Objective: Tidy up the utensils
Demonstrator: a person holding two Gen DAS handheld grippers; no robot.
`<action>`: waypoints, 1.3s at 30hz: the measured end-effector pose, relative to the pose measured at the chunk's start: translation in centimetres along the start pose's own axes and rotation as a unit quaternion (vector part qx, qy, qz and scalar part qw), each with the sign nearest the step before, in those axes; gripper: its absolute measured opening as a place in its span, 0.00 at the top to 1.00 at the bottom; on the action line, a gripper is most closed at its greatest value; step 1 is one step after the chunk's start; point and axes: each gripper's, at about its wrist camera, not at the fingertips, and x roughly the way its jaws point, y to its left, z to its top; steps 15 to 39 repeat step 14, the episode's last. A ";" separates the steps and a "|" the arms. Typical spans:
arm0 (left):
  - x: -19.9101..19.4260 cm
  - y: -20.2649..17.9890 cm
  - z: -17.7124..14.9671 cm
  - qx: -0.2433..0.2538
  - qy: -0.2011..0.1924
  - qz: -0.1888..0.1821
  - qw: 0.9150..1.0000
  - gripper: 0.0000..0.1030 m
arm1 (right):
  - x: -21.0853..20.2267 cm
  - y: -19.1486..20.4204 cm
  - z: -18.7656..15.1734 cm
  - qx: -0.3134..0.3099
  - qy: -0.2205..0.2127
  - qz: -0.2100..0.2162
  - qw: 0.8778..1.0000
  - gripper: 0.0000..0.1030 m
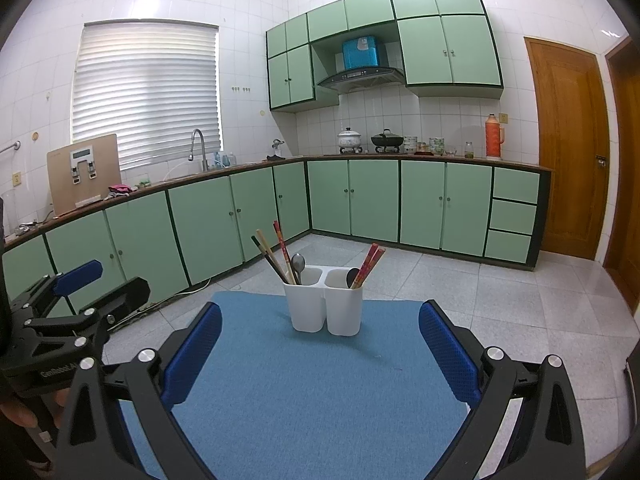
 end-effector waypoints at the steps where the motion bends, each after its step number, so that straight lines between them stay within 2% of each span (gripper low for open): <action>1: 0.0 0.0 0.0 -0.001 0.000 0.000 1.000 0.05 | 0.0 0.0 0.0 0.000 0.000 0.000 1.000 0.06; 39: 0.2 0.1 -0.1 -0.002 0.001 0.000 1.000 0.05 | 0.0 0.0 0.0 0.000 0.001 0.000 1.000 0.06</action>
